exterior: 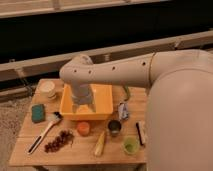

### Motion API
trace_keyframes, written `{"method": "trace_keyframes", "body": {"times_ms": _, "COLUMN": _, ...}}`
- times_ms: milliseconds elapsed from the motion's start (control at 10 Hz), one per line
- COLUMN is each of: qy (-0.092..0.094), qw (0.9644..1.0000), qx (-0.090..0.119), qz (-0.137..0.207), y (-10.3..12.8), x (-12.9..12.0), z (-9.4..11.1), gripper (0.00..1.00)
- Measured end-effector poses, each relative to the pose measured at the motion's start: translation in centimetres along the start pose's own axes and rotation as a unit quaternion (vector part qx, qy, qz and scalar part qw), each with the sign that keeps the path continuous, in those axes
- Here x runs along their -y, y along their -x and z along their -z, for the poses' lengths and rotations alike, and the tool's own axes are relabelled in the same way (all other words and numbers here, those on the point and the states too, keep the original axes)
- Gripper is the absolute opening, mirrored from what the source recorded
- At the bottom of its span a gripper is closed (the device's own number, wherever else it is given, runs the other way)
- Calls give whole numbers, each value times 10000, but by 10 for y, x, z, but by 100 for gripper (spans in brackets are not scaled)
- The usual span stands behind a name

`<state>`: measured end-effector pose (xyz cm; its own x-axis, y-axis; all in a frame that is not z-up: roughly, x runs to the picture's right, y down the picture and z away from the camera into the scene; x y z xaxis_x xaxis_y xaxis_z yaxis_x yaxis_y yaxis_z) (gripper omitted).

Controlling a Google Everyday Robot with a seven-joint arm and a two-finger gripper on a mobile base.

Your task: Place pepper in metal cup

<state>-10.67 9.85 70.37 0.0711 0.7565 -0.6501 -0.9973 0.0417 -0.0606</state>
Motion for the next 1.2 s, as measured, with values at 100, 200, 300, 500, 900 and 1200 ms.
{"method": "trace_keyframes", "body": {"times_ms": 100, "qy": 0, "qw": 10000, "qx": 0, "qz": 0, "y": 0, "x": 0, "z": 0, "gripper": 65}}
{"method": "trace_keyframes", "body": {"times_ms": 200, "qy": 0, "qw": 10000, "qx": 0, "qz": 1, "y": 0, "x": 0, "z": 0, "gripper": 65}}
{"method": "trace_keyframes", "body": {"times_ms": 300, "qy": 0, "qw": 10000, "qx": 0, "qz": 0, "y": 0, "x": 0, "z": 0, "gripper": 65}}
{"method": "trace_keyframes", "body": {"times_ms": 500, "qy": -4, "qw": 10000, "qx": 16, "qz": -4, "y": -1, "x": 1, "z": 1, "gripper": 65}}
{"method": "trace_keyframes", "body": {"times_ms": 900, "qy": 126, "qw": 9996, "qx": 133, "qz": -213, "y": 22, "x": 52, "z": 18, "gripper": 65}}
{"method": "trace_keyframes", "body": {"times_ms": 1200, "qy": 295, "qw": 9988, "qx": 161, "qz": -355, "y": 68, "x": 116, "z": 14, "gripper": 65}}
